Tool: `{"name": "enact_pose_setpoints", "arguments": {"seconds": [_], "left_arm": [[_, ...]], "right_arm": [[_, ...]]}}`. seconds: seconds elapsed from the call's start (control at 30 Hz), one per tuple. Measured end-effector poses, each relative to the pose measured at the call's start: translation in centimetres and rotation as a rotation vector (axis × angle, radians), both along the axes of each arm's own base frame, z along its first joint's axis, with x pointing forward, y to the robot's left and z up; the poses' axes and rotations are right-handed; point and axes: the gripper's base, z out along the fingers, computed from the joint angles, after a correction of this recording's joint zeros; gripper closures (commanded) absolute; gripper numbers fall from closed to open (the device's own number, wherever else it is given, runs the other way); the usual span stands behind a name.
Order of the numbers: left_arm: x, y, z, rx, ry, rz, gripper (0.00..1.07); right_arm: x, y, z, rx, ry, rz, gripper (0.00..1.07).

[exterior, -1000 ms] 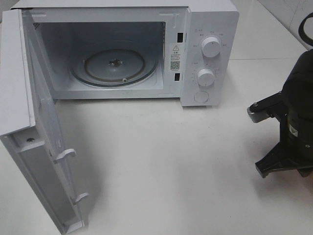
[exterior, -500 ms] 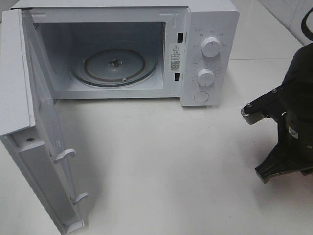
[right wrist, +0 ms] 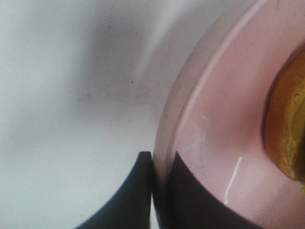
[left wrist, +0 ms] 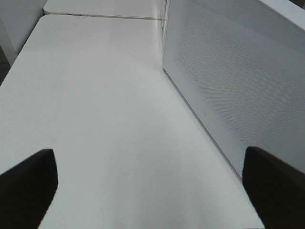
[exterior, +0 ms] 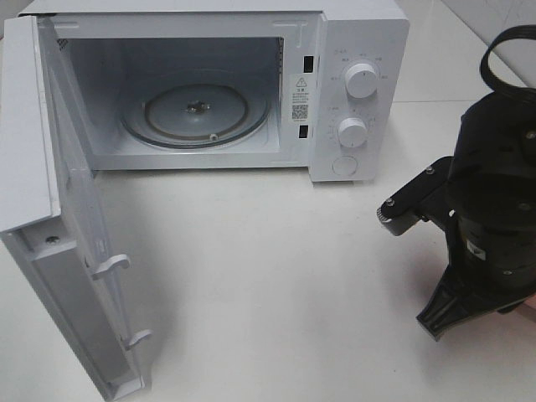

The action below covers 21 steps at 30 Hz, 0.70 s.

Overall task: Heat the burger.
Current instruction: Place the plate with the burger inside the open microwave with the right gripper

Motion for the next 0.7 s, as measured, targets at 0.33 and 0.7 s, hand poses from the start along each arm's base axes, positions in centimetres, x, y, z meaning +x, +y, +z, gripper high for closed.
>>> {"name": "enact_pose_setpoints", "arguments": {"seconds": [0.33,0.7], "left_arm": [[0.0,0.0,0.0,0.000,0.000,0.000,0.09],[0.0,0.0,0.0,0.000,0.000,0.000,0.09]], "right_arm": [[-1.3,1.5,0.1,-0.032,0.015,0.080,1.07],[-3.9,1.4,0.5,-0.052,0.011,0.177,1.07]]}}
